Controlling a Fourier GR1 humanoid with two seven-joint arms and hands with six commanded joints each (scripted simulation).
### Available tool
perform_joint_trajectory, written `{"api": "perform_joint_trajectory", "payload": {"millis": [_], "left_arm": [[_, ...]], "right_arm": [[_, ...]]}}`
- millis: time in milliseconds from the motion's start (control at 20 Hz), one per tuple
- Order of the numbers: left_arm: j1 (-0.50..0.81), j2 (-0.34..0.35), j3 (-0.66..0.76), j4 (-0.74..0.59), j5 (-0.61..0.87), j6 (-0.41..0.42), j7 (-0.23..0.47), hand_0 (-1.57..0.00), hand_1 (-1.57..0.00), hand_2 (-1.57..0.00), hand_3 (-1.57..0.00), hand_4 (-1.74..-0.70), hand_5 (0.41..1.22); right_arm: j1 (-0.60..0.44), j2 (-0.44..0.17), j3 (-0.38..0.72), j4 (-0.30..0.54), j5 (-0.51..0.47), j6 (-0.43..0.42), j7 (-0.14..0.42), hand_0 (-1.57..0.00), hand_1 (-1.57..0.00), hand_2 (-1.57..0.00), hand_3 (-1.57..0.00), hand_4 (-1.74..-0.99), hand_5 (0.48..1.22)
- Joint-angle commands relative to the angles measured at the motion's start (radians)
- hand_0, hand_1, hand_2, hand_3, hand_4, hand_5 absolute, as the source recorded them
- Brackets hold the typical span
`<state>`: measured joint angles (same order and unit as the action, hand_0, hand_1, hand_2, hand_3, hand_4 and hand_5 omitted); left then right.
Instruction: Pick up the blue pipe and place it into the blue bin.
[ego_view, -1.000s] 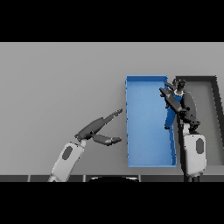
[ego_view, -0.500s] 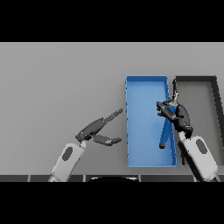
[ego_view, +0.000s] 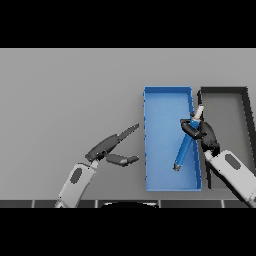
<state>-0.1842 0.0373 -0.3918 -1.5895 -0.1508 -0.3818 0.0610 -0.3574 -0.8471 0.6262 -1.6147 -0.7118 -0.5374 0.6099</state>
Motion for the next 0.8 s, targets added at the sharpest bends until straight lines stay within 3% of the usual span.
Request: {"api": "perform_joint_trajectory", "payload": {"millis": [0, 250, 450, 750], "left_arm": [[0.000, -0.001, 0.000, 0.003, -0.001, 0.000, 0.006, 0.00, 0.00, 0.00, 0.00, -0.93, 0.496], [-0.001, -0.007, -0.001, 0.015, -0.003, 0.002, 0.006, 0.00, 0.00, 0.00, 0.00, -0.93, 0.496], [0.003, -0.001, 0.000, 0.014, -0.003, 0.000, -0.004, 0.00, 0.00, 0.00, 0.00, -0.93, 0.497], [-0.018, -0.021, -0.005, 0.048, -0.018, 0.011, -0.013, 0.00, 0.00, 0.00, 0.00, -0.93, 0.495]], "right_arm": [[-0.025, -0.035, 0.055, -0.006, -0.025, 0.010, 0.000, -0.23, -0.21, -0.21, -0.06, -1.233, 0.913], [-0.145, -0.113, 0.225, 0.019, -0.094, 0.036, 0.000, -0.07, -0.07, -0.07, -0.02, -1.161, 0.771], [-0.150, -0.119, 0.259, 0.003, -0.090, 0.032, 0.000, -0.03, -0.03, -0.03, -0.01, -1.099, 0.725], [-0.160, -0.122, 0.271, 0.009, -0.081, 0.073, -0.017, -0.02, -0.02, -0.02, 0.00, -1.084, 0.714]]}}
